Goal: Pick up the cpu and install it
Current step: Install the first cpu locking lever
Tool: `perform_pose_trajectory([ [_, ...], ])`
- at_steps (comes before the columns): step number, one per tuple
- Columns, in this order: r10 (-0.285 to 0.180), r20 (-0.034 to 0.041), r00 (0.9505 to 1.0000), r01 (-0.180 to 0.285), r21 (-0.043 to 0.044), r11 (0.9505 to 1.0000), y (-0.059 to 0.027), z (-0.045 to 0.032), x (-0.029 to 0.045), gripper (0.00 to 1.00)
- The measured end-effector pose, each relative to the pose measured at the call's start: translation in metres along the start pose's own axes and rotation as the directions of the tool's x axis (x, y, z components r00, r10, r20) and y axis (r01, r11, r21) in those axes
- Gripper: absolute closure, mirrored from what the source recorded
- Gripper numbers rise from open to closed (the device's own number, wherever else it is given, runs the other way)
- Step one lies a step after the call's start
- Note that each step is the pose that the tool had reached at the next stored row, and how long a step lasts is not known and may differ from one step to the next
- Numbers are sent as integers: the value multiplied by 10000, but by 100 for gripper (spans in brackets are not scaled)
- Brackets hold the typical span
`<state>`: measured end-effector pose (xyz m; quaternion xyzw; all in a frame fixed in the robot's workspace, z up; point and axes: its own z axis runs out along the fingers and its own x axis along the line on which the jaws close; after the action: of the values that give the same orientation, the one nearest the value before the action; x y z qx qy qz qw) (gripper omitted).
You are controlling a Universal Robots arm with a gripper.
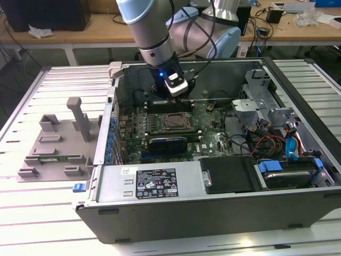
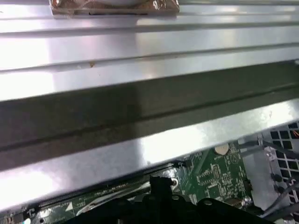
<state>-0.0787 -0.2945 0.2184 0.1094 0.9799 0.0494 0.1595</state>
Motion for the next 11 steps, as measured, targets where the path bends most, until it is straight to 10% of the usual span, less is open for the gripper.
perform_pose_trajectory([
  [3, 29, -9, 10000, -29, 103, 9999, 0, 1, -2, 89],
  [4, 47, -258, 9997, -43, 164, 9999, 3, 6, -11, 89],
  [5, 78, -679, 9977, -60, 265, 9996, 9, 18, -41, 89],
  [8, 130, -1284, 9916, -77, 415, 9991, 19, 34, -90, 89],
  [10, 209, -2037, 9788, -88, 601, 9982, 35, 60, -161, 89],
  [11, 237, -2285, 9733, -87, 664, 9978, 40, 69, -187, 89],
])
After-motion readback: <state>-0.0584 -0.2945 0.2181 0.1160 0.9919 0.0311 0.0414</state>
